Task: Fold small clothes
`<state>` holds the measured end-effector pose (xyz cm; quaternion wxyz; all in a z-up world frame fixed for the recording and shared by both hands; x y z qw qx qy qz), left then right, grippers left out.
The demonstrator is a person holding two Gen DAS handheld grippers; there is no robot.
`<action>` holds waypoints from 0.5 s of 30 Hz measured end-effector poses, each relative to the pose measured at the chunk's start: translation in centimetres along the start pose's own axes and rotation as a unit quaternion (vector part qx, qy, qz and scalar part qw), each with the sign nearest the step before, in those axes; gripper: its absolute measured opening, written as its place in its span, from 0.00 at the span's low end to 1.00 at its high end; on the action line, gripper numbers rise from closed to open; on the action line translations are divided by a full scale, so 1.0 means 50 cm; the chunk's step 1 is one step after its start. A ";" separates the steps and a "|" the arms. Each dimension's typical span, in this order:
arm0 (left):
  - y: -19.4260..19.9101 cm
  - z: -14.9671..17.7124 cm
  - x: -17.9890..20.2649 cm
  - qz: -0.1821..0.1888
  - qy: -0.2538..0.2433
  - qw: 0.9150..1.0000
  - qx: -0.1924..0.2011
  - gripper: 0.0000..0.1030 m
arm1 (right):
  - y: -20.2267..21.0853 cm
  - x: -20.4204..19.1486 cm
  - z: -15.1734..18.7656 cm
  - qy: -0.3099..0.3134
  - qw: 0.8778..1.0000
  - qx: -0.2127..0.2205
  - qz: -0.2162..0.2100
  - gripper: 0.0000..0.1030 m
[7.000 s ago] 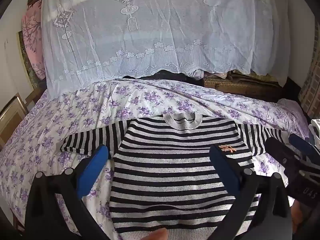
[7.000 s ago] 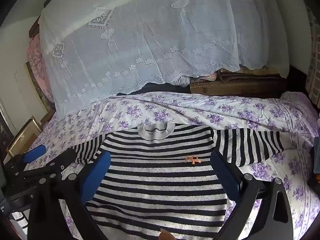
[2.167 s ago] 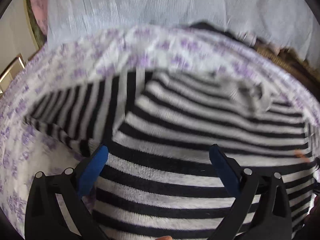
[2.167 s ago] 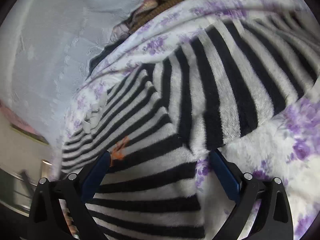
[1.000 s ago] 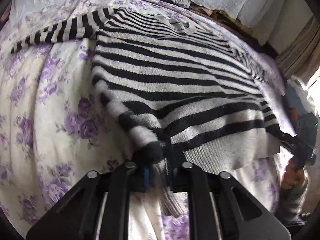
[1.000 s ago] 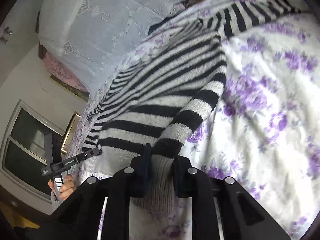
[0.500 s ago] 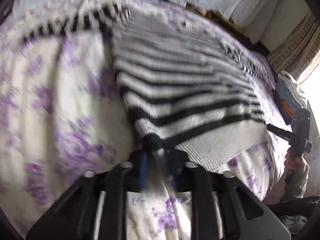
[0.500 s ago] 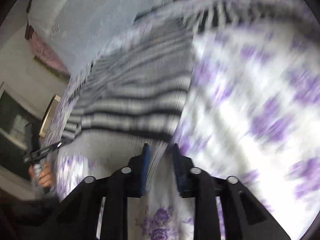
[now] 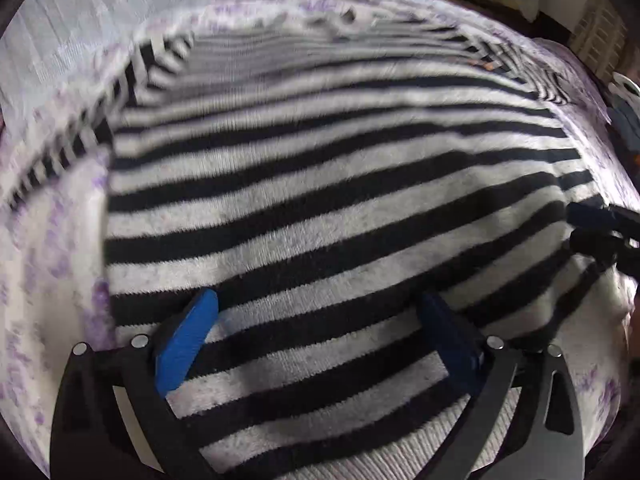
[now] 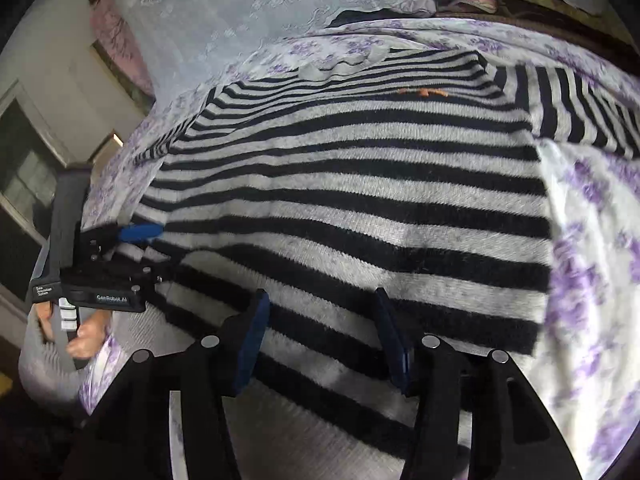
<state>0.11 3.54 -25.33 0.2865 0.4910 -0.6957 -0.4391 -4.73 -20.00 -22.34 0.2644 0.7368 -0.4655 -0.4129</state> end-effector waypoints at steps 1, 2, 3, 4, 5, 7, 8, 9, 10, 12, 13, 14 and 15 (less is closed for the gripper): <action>0.020 -0.014 0.007 -0.001 -0.010 1.000 0.013 0.94 | 0.015 0.009 -0.011 -0.009 1.000 0.012 0.004 0.55; 0.037 -0.030 0.012 -0.003 -0.017 0.999 0.030 0.94 | 0.034 0.025 -0.038 -0.022 0.999 0.033 0.010 0.58; 0.061 -0.060 0.018 -0.014 -0.025 0.998 0.056 0.94 | 0.038 0.037 -0.066 -0.032 0.998 0.046 0.013 0.58; 0.075 -0.086 0.022 -0.026 -0.028 0.997 0.072 0.94 | 0.039 0.049 -0.089 -0.042 0.998 0.055 0.014 0.58; 0.083 -0.115 0.022 -0.039 -0.028 0.995 0.084 0.95 | 0.038 0.065 -0.126 -0.058 0.996 0.070 0.016 0.58; 0.074 -0.188 0.025 -0.061 -0.020 0.993 0.097 0.96 | 0.020 0.094 -0.202 -0.087 0.992 0.092 0.015 0.58; 0.056 -0.221 0.018 -0.072 -0.011 0.993 0.094 0.96 | -0.004 0.092 -0.232 -0.097 0.991 0.096 0.016 0.58; 0.027 -0.254 0.005 -0.085 0.008 0.993 0.084 0.96 | -0.026 0.105 -0.257 -0.114 0.989 0.098 0.018 0.59; -0.014 -0.281 -0.010 -0.091 0.025 0.993 0.063 0.95 | -0.049 0.120 -0.274 -0.127 0.987 0.092 0.021 0.59; -0.112 -0.299 -0.037 -0.083 0.059 0.995 0.001 0.95 | -0.126 0.150 -0.289 -0.143 0.988 0.055 0.032 0.63; -0.158 -0.295 -0.051 -0.068 0.076 0.994 -0.029 0.96 | -0.165 0.163 -0.282 -0.150 0.987 0.038 0.036 0.63; -0.183 -0.292 -0.060 -0.048 0.091 0.994 -0.028 0.96 | -0.171 0.175 -0.275 -0.142 0.987 0.072 0.016 0.63; -0.165 -0.291 -0.065 -0.038 0.101 0.994 0.024 0.96 | -0.169 0.172 -0.271 -0.135 0.988 0.081 0.010 0.61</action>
Point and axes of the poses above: each gripper's, at about its wrist camera, not at the fingertips, and y roughly against the way its jaws point, x to its right, z to its underside, the point moved 4 cm from there along -y, roughly the way its jaws point, and after that the axes turned 1 degree about z, right-handed, at the moved point
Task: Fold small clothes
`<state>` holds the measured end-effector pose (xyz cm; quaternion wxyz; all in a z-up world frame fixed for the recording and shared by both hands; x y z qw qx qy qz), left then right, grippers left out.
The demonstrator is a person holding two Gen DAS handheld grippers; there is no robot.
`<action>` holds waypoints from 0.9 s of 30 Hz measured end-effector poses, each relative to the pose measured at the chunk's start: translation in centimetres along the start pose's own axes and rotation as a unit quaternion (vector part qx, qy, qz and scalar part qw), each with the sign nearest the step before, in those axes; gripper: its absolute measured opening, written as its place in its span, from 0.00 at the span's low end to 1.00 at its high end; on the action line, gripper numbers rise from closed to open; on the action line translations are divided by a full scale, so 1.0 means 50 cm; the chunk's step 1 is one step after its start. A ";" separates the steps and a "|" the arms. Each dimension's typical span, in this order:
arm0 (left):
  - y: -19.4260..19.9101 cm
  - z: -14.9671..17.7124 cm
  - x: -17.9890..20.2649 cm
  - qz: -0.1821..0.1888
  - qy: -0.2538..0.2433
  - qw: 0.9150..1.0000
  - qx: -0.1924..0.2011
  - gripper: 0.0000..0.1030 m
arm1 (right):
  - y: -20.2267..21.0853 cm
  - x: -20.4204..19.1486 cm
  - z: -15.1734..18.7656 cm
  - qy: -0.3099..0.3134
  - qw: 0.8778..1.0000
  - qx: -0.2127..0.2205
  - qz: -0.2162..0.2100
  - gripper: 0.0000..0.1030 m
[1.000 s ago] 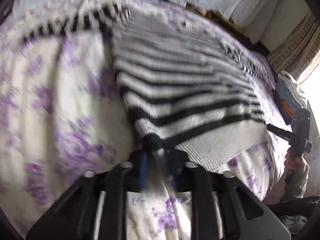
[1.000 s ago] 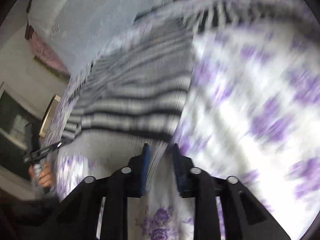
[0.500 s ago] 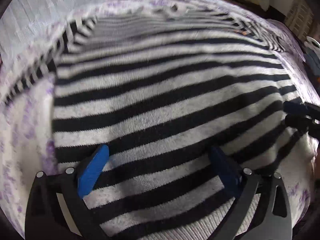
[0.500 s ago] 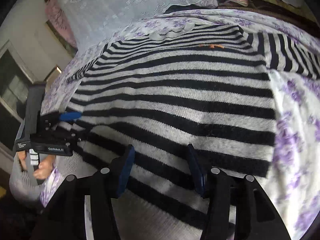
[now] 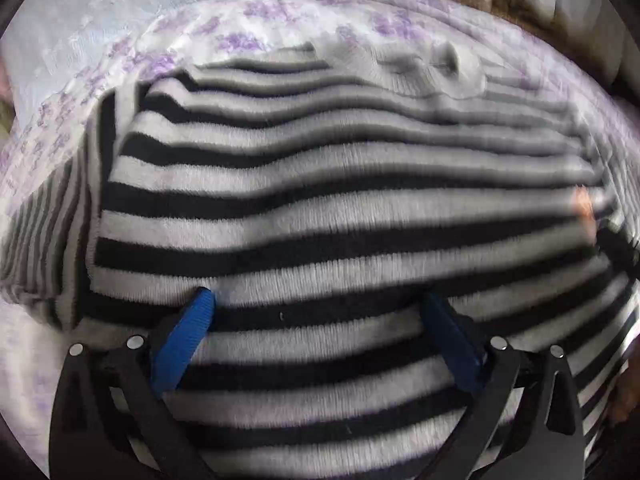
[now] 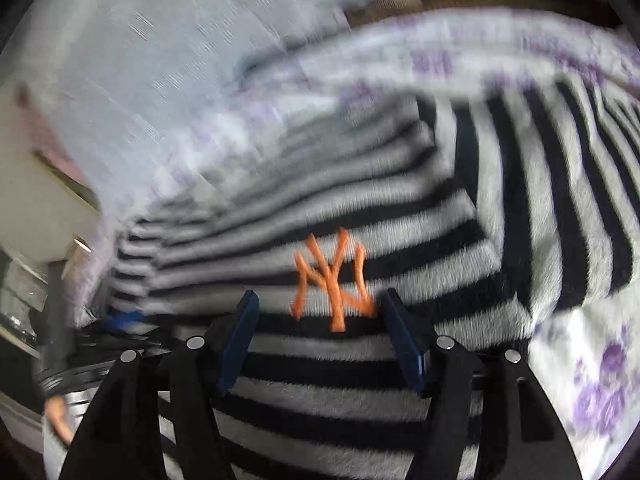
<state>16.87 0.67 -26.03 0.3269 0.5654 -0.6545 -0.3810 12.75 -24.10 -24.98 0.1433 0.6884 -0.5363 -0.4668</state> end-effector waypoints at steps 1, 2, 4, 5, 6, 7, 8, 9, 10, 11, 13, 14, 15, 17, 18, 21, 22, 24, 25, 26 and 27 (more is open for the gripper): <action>0.008 0.004 0.001 0.004 -0.002 1.000 0.011 0.96 | 0.012 0.007 0.001 -0.001 1.000 -0.003 -0.010 0.60; 0.011 0.004 0.006 0.002 -0.011 1.000 0.007 0.96 | 0.027 0.014 0.001 -0.014 1.000 0.004 -0.017 0.60; 0.032 -0.001 0.007 0.001 -0.009 1.000 0.022 0.96 | 0.085 0.043 -0.015 -0.045 0.998 0.049 -0.014 0.61; 0.046 0.000 0.003 0.008 0.002 0.999 0.032 0.96 | 0.123 0.070 -0.035 -0.056 0.995 0.082 -0.004 0.61; 0.067 -0.004 -0.001 0.026 0.016 0.998 0.048 0.96 | 0.155 0.098 -0.050 -0.066 0.992 0.106 0.010 0.61; 0.077 -0.006 -0.005 0.034 0.021 0.998 0.058 0.96 | 0.193 0.149 -0.064 -0.090 0.986 0.132 0.037 0.61; 0.084 -0.009 -0.011 0.034 0.024 0.997 0.065 0.96 | 0.220 0.193 -0.071 -0.110 0.982 0.146 0.056 0.61; 0.083 -0.009 -0.013 0.026 0.026 0.997 0.068 0.96 | 0.240 0.239 -0.075 -0.132 0.976 0.157 0.074 0.61; 0.080 0.001 -0.033 0.019 0.027 0.997 0.067 0.96 | 0.266 0.306 -0.072 -0.170 0.966 0.171 0.093 0.61; 0.070 0.008 -0.039 0.006 0.028 0.998 0.062 0.96 | 0.282 0.353 -0.066 -0.198 0.959 0.177 0.101 0.61; 0.038 0.024 -0.065 -0.026 0.022 0.999 0.036 0.96 | 0.307 0.451 -0.048 -0.275 0.937 0.192 0.097 0.53; 0.034 0.024 -0.054 -0.044 0.010 0.998 0.035 0.96 | 0.311 0.477 -0.043 -0.298 0.930 0.195 0.095 0.48; 0.035 0.020 -0.051 -0.055 0.001 0.998 0.040 0.96 | 0.312 0.498 -0.041 -0.315 0.924 0.196 0.092 0.47; 0.037 0.027 -0.036 -0.078 -0.014 0.996 0.048 0.96 | 0.307 0.526 -0.039 -0.333 0.918 0.198 0.086 0.46; 0.035 0.028 -0.028 -0.084 -0.018 0.995 0.048 0.96 | 0.298 0.537 -0.047 -0.341 0.915 0.197 0.084 0.45; 0.036 0.027 -0.035 -0.075 -0.011 0.996 0.045 0.96 | 0.279 0.561 -0.063 -0.370 0.903 0.207 0.070 0.44; 0.036 0.029 -0.038 -0.073 -0.009 0.996 0.045 0.96 | 0.270 0.578 -0.073 -0.385 0.896 0.210 0.074 0.42; 0.033 0.026 -0.035 -0.075 -0.011 0.996 0.046 0.96 | 0.257 0.562 -0.082 -0.396 0.888 0.216 0.088 0.40; 0.031 0.025 -0.037 -0.078 -0.012 0.996 0.046 0.96 | 0.251 0.570 -0.095 -0.401 0.883 0.222 0.100 0.39; 0.030 0.025 -0.035 -0.083 -0.015 0.995 0.047 0.96 | 0.245 0.576 -0.106 -0.403 0.880 0.226 0.110 0.38; 0.028 0.027 -0.034 -0.085 -0.017 0.995 0.048 0.96 | 0.244 0.580 -0.110 -0.404 0.878 0.230 0.118 0.36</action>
Point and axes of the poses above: each gripper's, at about its wrist camera, not at the fingertips, and y roughly against the way its jaws point, x to its right, z to its underside, the point moved 4 cm from there along -y, roughly the way its jaws point, and after that the axes turned 1 degree about z, right-handed, at the moved point
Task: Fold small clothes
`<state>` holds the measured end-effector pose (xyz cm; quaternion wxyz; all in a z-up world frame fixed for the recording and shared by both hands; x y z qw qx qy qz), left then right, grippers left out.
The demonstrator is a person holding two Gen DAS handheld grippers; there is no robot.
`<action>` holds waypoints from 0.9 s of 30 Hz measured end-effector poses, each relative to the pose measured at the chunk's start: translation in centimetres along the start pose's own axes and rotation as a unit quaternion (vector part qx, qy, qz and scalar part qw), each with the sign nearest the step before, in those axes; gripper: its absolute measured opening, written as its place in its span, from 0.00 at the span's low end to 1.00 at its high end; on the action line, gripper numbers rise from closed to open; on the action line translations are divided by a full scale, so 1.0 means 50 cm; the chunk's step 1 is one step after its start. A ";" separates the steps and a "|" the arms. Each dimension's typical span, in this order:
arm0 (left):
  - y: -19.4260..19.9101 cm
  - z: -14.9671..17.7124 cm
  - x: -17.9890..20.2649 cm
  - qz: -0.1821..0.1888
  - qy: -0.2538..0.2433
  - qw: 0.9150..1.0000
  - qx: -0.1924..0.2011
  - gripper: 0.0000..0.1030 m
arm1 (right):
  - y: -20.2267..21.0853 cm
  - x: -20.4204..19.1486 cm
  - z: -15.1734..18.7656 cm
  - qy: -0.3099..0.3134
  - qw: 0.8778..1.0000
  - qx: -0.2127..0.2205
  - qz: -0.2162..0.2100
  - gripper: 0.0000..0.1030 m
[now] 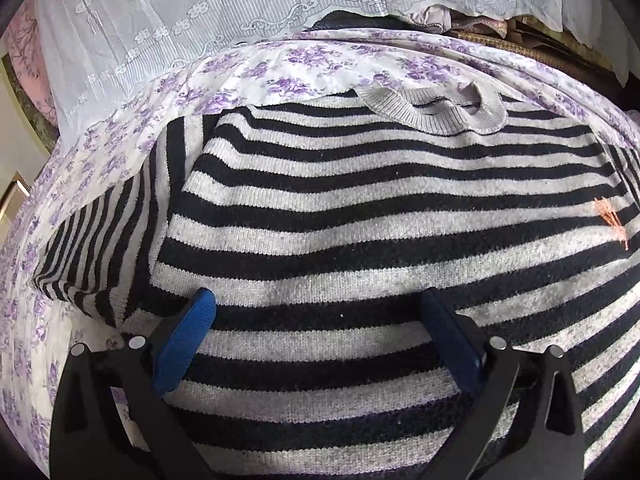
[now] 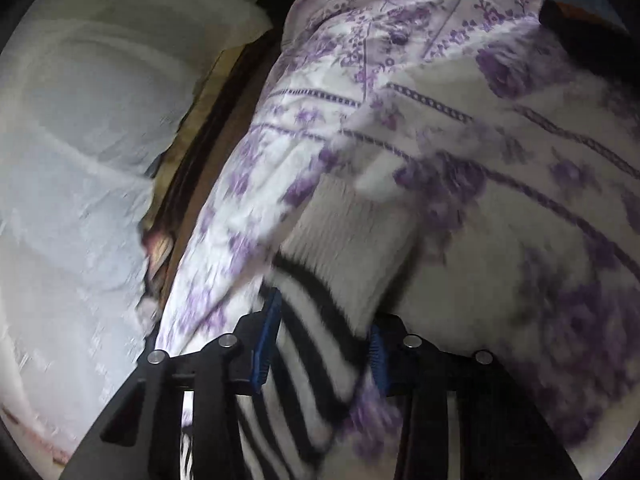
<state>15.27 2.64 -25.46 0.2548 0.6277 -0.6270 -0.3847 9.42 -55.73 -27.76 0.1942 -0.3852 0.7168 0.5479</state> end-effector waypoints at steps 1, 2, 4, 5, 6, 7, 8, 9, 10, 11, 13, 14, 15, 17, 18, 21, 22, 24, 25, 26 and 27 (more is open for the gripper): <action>-0.001 0.000 0.000 -0.002 -0.001 1.000 0.001 0.96 | -0.008 -0.004 -0.003 0.002 1.000 0.009 0.007 0.33; -0.001 0.000 0.001 -0.002 -0.001 1.000 0.001 0.96 | -0.010 -0.003 -0.006 0.011 1.000 0.023 0.015 0.23; -0.001 0.001 0.000 -0.001 0.000 1.000 0.000 0.96 | -0.013 0.002 0.001 0.040 0.998 0.050 0.027 0.10; -0.001 0.001 0.000 -0.001 -0.001 1.000 0.000 0.96 | -0.017 0.004 0.000 0.038 0.998 0.048 0.023 0.08; -0.001 0.000 0.000 -0.002 -0.002 1.000 0.001 0.96 | -0.014 0.002 -0.005 0.033 0.998 0.045 0.011 0.07; -0.001 0.000 0.000 -0.002 -0.001 1.000 0.001 0.96 | -0.001 -0.006 -0.013 0.038 0.998 0.051 -0.002 0.07; -0.001 0.000 0.000 -0.002 -0.001 1.000 0.001 0.96 | 0.011 -0.012 -0.016 0.045 0.997 0.061 -0.005 0.07; -0.001 0.000 -0.001 -0.001 -0.001 1.000 0.000 0.96 | 0.027 -0.022 -0.018 0.055 0.996 0.069 -0.010 0.07; -0.001 0.000 0.000 -0.001 0.000 1.000 0.000 0.96 | 0.043 -0.032 -0.018 0.060 0.995 0.075 -0.019 0.07; -0.001 0.000 0.000 -0.002 -0.001 1.000 0.000 0.96 | 0.062 -0.044 -0.019 0.063 0.994 0.082 -0.033 0.07; -0.001 0.000 0.000 -0.001 0.000 1.000 0.000 0.96 | 0.092 -0.062 -0.018 0.074 0.991 0.100 -0.041 0.07; -0.001 0.000 -0.001 -0.002 0.000 1.000 0.000 0.96 | 0.105 -0.071 -0.017 0.088 0.989 0.115 -0.035 0.07; -0.001 0.000 -0.001 -0.002 0.000 1.000 0.000 0.96 | 0.103 -0.078 -0.017 0.104 0.987 0.119 -0.019 0.07; -0.001 0.000 -0.001 -0.002 0.000 1.000 0.000 0.96 | 0.070 -0.051 -0.016 0.113 0.988 0.100 0.030 0.07; -0.001 0.000 -0.001 -0.002 0.000 1.000 0.000 0.96 | 0.051 -0.019 -0.013 0.099 0.990 0.082 0.051 0.07; -0.001 0.000 -0.001 -0.003 -0.001 1.000 0.000 0.96 | 0.006 0.036 -0.020 0.051 0.997 0.041 0.051 0.07; -0.001 0.000 0.000 -0.004 -0.001 1.000 0.001 0.96 | 0.015 0.025 -0.024 0.058 0.996 0.047 0.046 0.07; -0.001 0.000 -0.001 -0.005 -0.004 1.000 0.001 0.96 | 0.033 0.001 -0.020 0.084 0.994 0.068 0.032 0.07; 0.000 0.001 -0.001 -0.005 -0.004 1.000 0.002 0.96 | 0.039 -0.022 -0.015 0.101 0.992 0.068 0.014 0.07; 0.000 0.001 -0.001 -0.005 -0.003 1.000 0.001 0.96 | 0.047 -0.039 -0.006 0.112 0.992 0.064 -0.006 0.07; 0.000 0.001 -0.001 -0.004 -0.003 1.000 0.001 0.96 | 0.054 -0.053 0.002 0.122 0.990 0.063 -0.016 0.07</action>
Point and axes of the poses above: each gripper's, at about its wrist camera, not at the fingertips, and y roughly against the way its jaws point, x to its right, z to its underside, the point moved 4 cm from there along -y, roughly the way its jaws point, and after that the axes turned 1 degree about z, right-handed, at the moved point
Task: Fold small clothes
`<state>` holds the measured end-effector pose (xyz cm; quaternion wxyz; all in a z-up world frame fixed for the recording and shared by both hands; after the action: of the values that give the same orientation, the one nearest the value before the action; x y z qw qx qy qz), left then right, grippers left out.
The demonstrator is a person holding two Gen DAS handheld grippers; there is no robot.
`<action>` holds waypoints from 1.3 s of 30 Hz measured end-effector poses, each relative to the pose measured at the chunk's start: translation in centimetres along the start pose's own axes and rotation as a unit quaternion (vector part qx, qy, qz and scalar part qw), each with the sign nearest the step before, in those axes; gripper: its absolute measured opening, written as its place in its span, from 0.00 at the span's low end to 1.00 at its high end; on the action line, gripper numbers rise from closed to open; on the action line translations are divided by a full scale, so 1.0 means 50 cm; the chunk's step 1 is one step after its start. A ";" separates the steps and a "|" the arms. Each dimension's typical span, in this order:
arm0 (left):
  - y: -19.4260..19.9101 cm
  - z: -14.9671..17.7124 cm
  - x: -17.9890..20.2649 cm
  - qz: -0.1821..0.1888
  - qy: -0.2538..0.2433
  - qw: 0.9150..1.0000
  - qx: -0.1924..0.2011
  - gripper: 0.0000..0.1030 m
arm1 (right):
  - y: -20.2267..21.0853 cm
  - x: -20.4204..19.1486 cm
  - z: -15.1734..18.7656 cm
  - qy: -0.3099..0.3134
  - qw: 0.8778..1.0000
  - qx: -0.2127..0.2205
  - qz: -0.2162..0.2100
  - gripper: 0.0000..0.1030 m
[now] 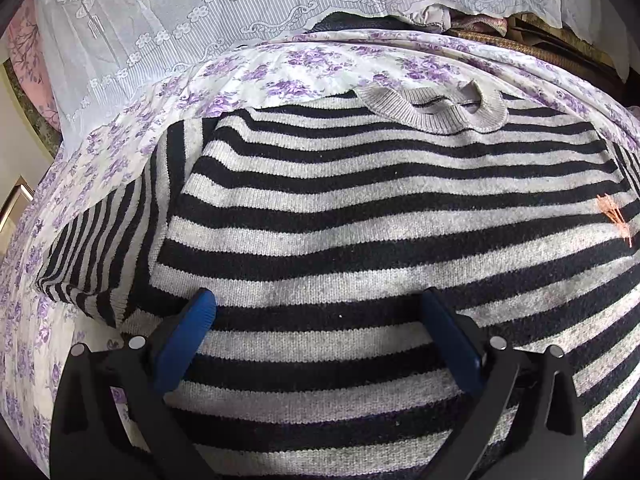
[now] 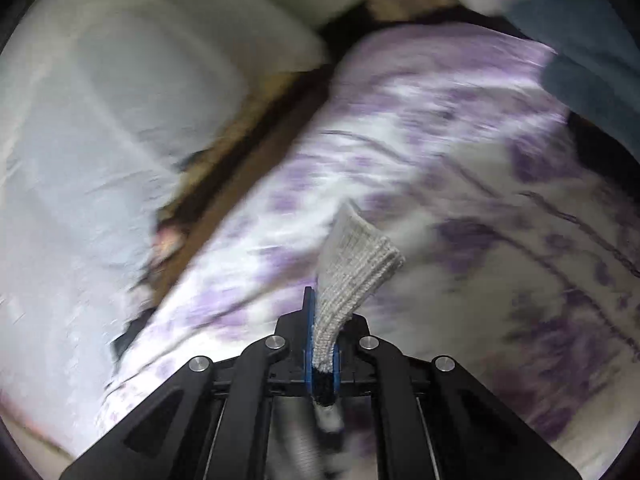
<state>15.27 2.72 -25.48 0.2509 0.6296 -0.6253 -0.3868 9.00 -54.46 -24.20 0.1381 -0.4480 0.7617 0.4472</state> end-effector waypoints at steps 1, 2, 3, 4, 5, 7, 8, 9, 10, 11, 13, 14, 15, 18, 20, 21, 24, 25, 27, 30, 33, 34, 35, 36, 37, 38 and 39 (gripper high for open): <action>0.000 0.000 0.000 0.000 0.000 1.000 0.000 0.96 | 0.009 -0.022 0.005 0.014 1.000 0.001 -0.011 0.07; 0.001 0.000 0.001 0.001 0.001 1.000 0.000 0.96 | 0.015 -0.048 0.010 0.032 0.999 0.000 -0.023 0.07; 0.001 0.000 0.000 0.002 0.002 1.000 0.000 0.96 | 0.021 -0.070 0.017 0.046 0.998 -0.003 -0.036 0.07; 0.002 0.000 0.001 0.003 0.002 1.000 0.000 0.96 | 0.027 -0.092 0.026 0.058 0.997 -0.007 -0.047 0.07; 0.002 -0.001 0.000 0.004 0.003 1.000 0.000 0.96 | 0.030 -0.107 0.026 0.066 0.996 -0.010 -0.056 0.07; 0.004 -0.003 -0.001 0.007 0.005 1.000 0.001 0.96 | 0.045 -0.148 0.043 0.090 0.993 -0.017 -0.076 0.07; 0.006 -0.005 -0.001 0.009 0.005 1.000 0.002 0.96 | 0.051 -0.167 0.053 0.105 0.991 -0.020 -0.083 0.07; 0.012 -0.010 -0.002 0.014 0.004 1.000 0.003 0.96 | 0.053 -0.183 0.060 0.116 0.989 -0.022 -0.088 0.07; 0.017 -0.015 -0.001 0.019 0.004 1.000 0.004 0.96 | 0.058 -0.201 0.070 0.126 0.987 -0.025 -0.095 0.07; 0.024 -0.023 0.001 0.028 0.003 1.000 0.003 0.96 | 0.056 -0.220 0.078 0.130 0.986 -0.028 -0.101 0.07; 0.049 -0.046 0.016 0.069 0.003 0.998 0.004 0.96 | 0.062 -0.250 0.094 0.137 0.983 -0.037 -0.118 0.07; 0.059 -0.055 0.025 0.081 0.000 0.997 0.006 0.96 | 0.076 -0.266 0.108 0.141 0.981 -0.042 -0.127 0.07; 0.076 -0.074 0.044 0.091 -0.011 0.996 0.011 0.96 | 0.090 -0.287 0.119 0.144 0.979 -0.047 -0.134 0.07; 0.102 -0.117 0.082 0.091 -0.026 0.995 0.029 0.96 | 0.107 -0.354 0.167 0.152 0.972 -0.072 -0.162 0.07; 0.105 -0.150 0.105 0.113 -0.024 0.993 0.036 0.96 | 0.122 -0.398 0.204 0.160 0.967 -0.087 -0.179 0.07; 0.102 -0.158 0.112 0.123 -0.021 0.992 0.035 0.96 | 0.125 -0.416 0.219 0.164 0.965 -0.093 -0.184 0.07; 0.067 -0.180 0.125 0.152 0.005 0.988 0.022 0.96 | 0.133 -0.477 0.272 0.177 0.957 -0.112 -0.202 0.07; 0.052 -0.181 0.125 0.156 0.011 0.988 0.016 0.96 | 0.133 -0.499 0.292 0.180 0.954 -0.120 -0.209 0.07; 0.019 -0.178 0.120 0.156 0.018 0.988 0.006 0.96 | 0.132 -0.538 0.331 0.183 0.948 -0.136 -0.222 0.07; -0.023 -0.180 0.091 0.145 0.033 0.989 0.000 0.96 | 0.125 -0.589 0.395 0.193 0.939 -0.159 -0.235 0.07; -0.048 -0.187 0.067 0.156 0.055 0.986 -0.005 0.96 | 0.115 -0.616 0.461 0.206 0.931 -0.181 -0.240 0.07; -0.056 -0.188 0.063 0.164 0.061 0.985 -0.010 0.96 | 0.113 -0.622 0.479 0.217 0.928 -0.188 -0.239 0.07; -0.065 -0.187 0.061 0.172 0.067 0.983 -0.018 0.96 | 0.111 -0.628 0.493 0.224 0.925 -0.192 -0.239 0.07; -0.069 -0.185 0.059 0.176 0.071 0.982 -0.022 0.96 | 0.109 -0.631 0.504 0.230 0.923 -0.194 -0.239 0.07; -0.073 -0.184 0.057 0.179 0.075 0.981 -0.025 0.96 | 0.107 -0.633 0.512 0.235 0.922 -0.193 -0.239 0.07; -0.076 -0.182 0.056 0.179 0.078 0.980 -0.026 0.96 | 0.104 -0.635 0.521 0.246 0.921 -0.192 -0.235 0.07; -0.079 -0.182 0.053 0.178 0.083 0.980 -0.026 0.96 | 0.102 -0.634 0.525 0.250 0.920 -0.191 -0.233 0.07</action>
<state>24.68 -1.03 -23.84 0.3827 0.5312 -0.6943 -0.2988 17.66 -14.59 -16.77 -0.0453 -0.7277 0.5456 0.4131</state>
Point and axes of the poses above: each gripper's, at about its wrist camera, not at the fingertips, and y roughly against the way its jaws point, x to its right, z to its underside, the point moved 4 cm from there along -y, roughly the way its jaws point, and after that the axes turned 1 degree about z, right-handed, at the moved point
